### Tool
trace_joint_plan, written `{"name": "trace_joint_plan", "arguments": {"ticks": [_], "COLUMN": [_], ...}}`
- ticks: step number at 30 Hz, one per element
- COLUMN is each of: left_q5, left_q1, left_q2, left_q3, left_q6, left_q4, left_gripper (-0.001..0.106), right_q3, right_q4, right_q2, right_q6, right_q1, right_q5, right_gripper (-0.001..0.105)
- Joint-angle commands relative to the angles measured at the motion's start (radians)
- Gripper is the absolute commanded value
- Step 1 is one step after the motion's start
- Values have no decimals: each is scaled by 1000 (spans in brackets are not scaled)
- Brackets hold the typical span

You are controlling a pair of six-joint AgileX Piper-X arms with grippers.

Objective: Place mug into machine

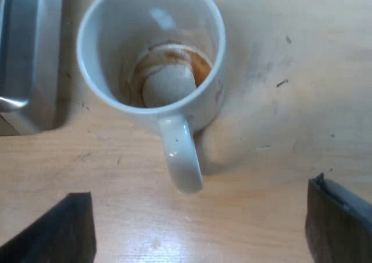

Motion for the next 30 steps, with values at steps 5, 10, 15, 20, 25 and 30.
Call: {"name": "trace_joint_plan", "arguments": {"ticks": [5,10,15,20,25,30], "left_q5": [-3,-3,-3,-3,-3,-3], "left_q1": [-5,-5,-5,-5,-5,-5], "left_q2": [-2,-2,-2,-2,-2,-2], "left_q3": [-9,-9,-9,-9,-9,-9], "left_q6": [-15,-15,-15,-15,-13,-13], "left_q4": [-4,-4,-4,-4,-4,-4], "left_gripper": [102,102,102,102,102,102], "right_q3": [32,89,149,216,261,264], "right_q4": [-72,-197,-320,-430,-496,-514], "right_q2": [61,62,64,64,69,122], "right_q6": [-4,-4,-4,-4,-4,-22], "right_q1": [0,0,0,0,0,0], "right_q5": [0,-14,-32,-65,-65,-65], "right_gripper": [92,92,92,92,92,92]}}
